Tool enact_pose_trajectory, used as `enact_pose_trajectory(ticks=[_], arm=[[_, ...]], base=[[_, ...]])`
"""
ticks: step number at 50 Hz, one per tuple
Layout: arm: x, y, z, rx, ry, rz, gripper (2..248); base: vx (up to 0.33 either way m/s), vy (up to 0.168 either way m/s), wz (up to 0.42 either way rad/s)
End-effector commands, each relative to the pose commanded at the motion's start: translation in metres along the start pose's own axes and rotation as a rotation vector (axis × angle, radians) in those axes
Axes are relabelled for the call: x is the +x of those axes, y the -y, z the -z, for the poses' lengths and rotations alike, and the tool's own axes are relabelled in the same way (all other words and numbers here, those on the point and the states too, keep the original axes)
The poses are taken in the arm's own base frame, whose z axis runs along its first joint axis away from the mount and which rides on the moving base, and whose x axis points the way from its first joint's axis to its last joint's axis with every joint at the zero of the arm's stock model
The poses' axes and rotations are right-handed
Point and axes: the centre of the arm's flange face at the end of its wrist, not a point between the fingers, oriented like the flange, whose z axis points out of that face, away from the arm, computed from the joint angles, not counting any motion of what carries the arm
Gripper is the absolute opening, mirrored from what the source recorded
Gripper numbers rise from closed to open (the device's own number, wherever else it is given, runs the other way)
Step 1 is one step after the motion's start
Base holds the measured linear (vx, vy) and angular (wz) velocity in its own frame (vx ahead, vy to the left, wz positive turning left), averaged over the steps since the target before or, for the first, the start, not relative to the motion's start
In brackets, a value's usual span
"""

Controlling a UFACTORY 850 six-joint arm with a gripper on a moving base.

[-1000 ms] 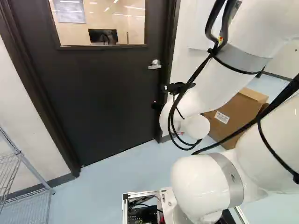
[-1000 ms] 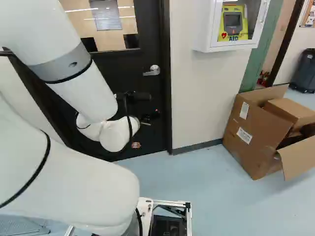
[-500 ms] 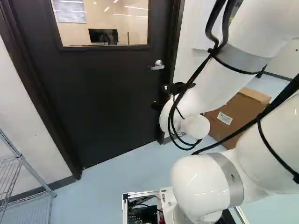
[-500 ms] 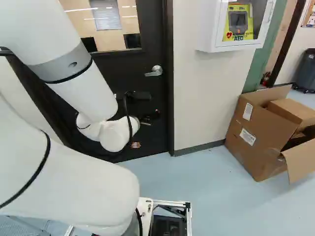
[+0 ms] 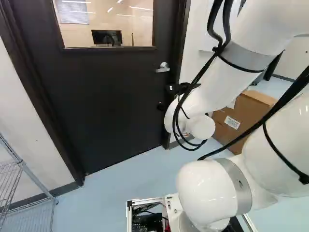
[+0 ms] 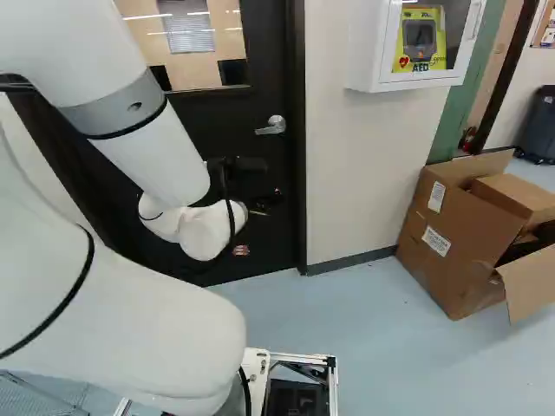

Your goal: Open the door and move inside

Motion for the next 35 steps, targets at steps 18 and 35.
enact_pose_trajectory(ticks=[18, 35], arm=[[0.025, -0.007, -0.016, -0.020, -0.043, -0.006, 247], [0.050, -0.012, -0.032, -0.005, -0.090, 0.024, 247]], base=[[0.000, 0.000, 0.000], [0.000, 0.000, 0.000]])
